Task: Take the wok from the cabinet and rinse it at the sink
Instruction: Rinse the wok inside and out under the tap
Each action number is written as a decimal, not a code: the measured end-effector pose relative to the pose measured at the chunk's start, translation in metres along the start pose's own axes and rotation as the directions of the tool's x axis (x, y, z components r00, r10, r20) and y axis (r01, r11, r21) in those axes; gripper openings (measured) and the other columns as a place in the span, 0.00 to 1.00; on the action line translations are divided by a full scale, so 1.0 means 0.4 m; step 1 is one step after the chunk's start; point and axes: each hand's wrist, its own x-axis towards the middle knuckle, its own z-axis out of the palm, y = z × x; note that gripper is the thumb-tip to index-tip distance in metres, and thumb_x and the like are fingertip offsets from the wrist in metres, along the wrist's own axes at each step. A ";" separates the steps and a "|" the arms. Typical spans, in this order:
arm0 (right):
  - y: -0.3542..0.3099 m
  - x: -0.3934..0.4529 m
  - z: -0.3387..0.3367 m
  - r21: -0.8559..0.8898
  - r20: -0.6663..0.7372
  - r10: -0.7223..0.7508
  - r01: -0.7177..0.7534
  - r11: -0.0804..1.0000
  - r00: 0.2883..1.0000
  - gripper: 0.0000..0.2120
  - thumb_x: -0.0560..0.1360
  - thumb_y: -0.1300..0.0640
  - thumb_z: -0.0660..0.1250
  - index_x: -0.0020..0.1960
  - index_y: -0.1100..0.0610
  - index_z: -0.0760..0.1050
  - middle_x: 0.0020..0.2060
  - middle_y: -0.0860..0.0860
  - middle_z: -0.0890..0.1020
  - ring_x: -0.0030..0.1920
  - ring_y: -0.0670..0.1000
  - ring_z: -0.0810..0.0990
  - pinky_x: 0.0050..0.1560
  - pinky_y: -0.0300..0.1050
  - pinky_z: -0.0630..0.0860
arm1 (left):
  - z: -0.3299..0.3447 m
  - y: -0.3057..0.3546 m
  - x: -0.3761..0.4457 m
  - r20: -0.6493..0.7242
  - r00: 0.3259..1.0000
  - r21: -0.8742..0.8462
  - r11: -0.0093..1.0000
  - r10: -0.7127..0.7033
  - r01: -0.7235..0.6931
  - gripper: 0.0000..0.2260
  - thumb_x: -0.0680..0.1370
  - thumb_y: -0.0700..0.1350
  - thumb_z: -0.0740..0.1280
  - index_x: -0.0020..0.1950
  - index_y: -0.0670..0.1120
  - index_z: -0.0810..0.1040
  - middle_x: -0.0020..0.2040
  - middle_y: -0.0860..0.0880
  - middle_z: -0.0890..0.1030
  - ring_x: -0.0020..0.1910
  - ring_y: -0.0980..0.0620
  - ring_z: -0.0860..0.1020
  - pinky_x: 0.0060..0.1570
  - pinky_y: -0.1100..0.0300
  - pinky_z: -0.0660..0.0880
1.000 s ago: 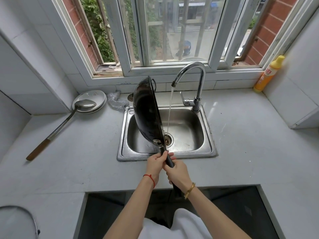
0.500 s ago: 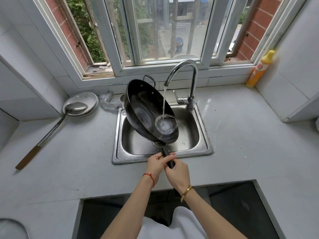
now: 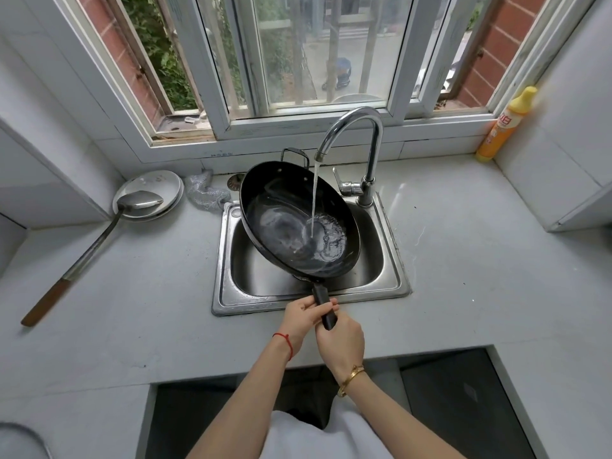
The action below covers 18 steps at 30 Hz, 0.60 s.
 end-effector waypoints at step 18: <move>-0.005 0.049 0.047 0.400 0.585 0.235 -0.529 0.748 0.776 0.05 0.77 0.60 0.64 0.44 0.61 0.75 0.24 0.52 0.74 0.22 0.47 0.73 0.23 0.39 0.72 | -0.059 -0.002 0.008 -0.015 0.995 0.051 0.993 -0.102 0.103 0.09 0.79 0.33 0.62 0.56 0.36 0.79 0.54 0.40 0.83 0.50 0.49 0.82 0.51 0.60 0.79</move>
